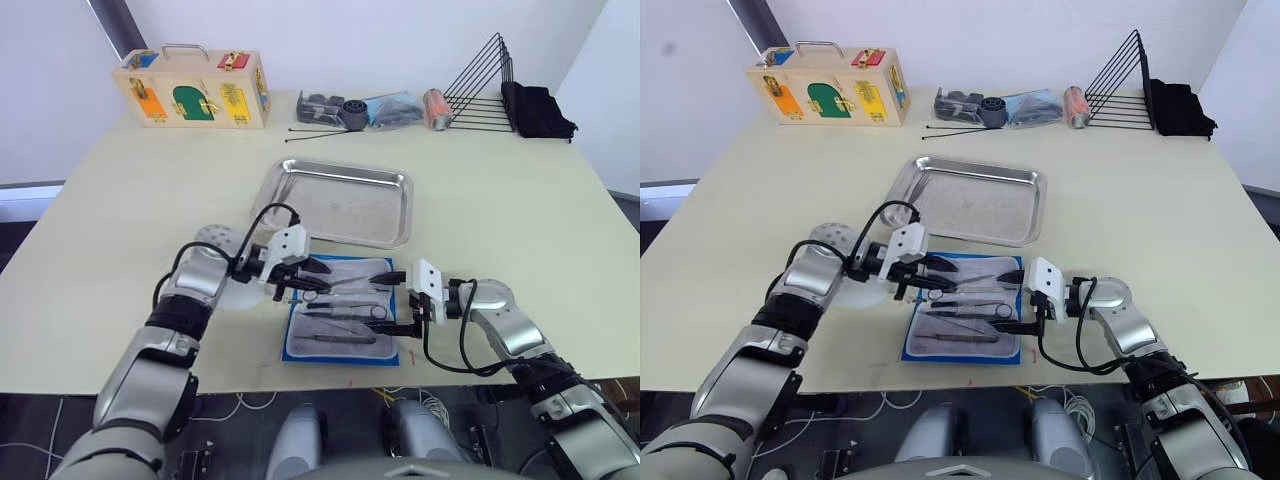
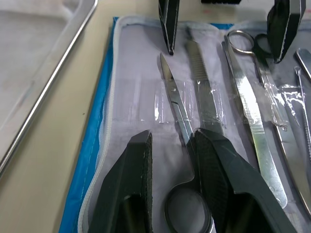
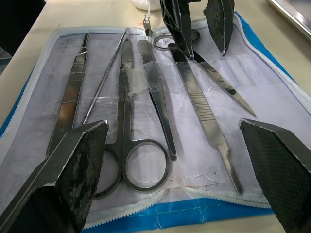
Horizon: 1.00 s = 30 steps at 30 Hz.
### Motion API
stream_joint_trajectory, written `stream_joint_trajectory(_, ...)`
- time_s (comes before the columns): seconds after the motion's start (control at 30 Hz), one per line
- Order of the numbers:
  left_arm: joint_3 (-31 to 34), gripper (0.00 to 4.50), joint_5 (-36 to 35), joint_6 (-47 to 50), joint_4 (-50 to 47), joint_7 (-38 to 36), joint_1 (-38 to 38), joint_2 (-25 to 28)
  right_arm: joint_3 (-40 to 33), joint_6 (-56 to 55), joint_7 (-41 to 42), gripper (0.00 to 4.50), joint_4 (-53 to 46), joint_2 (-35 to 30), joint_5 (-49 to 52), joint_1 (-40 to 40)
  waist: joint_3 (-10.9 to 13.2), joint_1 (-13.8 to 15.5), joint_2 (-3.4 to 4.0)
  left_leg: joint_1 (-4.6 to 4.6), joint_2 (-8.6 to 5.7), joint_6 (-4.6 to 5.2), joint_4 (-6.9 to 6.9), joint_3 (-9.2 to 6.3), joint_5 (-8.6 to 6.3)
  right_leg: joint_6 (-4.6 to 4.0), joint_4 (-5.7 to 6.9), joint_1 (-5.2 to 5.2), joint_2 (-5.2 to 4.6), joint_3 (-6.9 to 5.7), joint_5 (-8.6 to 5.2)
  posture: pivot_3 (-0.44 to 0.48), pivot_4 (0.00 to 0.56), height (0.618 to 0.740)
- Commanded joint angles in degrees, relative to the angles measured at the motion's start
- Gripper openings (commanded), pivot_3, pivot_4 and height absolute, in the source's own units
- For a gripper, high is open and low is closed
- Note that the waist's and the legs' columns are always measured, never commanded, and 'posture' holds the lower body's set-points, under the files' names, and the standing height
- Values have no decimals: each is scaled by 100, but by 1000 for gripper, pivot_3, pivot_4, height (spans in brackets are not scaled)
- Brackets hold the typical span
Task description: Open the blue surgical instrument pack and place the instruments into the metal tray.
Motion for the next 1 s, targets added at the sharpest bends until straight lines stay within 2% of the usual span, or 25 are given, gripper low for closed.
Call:
stream_joint_trajectory(0.03, -130, 1504, 161, 2, 109, -63, -17, 36, 349, 290, -130, 4500, 663, -87, -553, 294, -2, 1, 1, 0, 0, 0, 0, 0, 0, 0, 0, 0, 0, 0, 0, 0, 150, 740)
stream_joint_trajectory(0.5, -170, 1504, 131, 288, -143, -205, 47, 93, 321, 315, -147, 4500, 592, -130, -538, 364, -6, 0, 2, 0, 0, 0, 0, -2, 0, 0, -1, 0, 0, 0, 0, 0, 150, 740)
stream_joint_trajectory(0.63, -173, 239, 146, 271, -96, -192, 31, 98, 323, 316, -146, 4500, 593, -127, -537, 362, -7, 2, 3, 0, 0, 0, 0, -2, 0, 0, -1, 0, 0, 0, 0, 0, 150, 740)
stream_joint_trajectory(0.67, -174, 48, 143, 278, -102, -189, 33, 95, 324, 321, -144, 4500, 589, -129, -535, 364, -8, 2, 3, 0, 0, 0, 0, -2, 0, 0, -1, 0, 0, 0, 0, 0, 150, 740)
stream_joint_trajectory(1.0, -230, 48, 301, 671, -612, -50, -156, 195, 329, 337, -143, 4500, 594, -121, -531, 359, -8, 2, 3, -1, 0, 0, 0, -2, 0, 0, -1, 0, 0, 0, 0, 0, 150, 740)
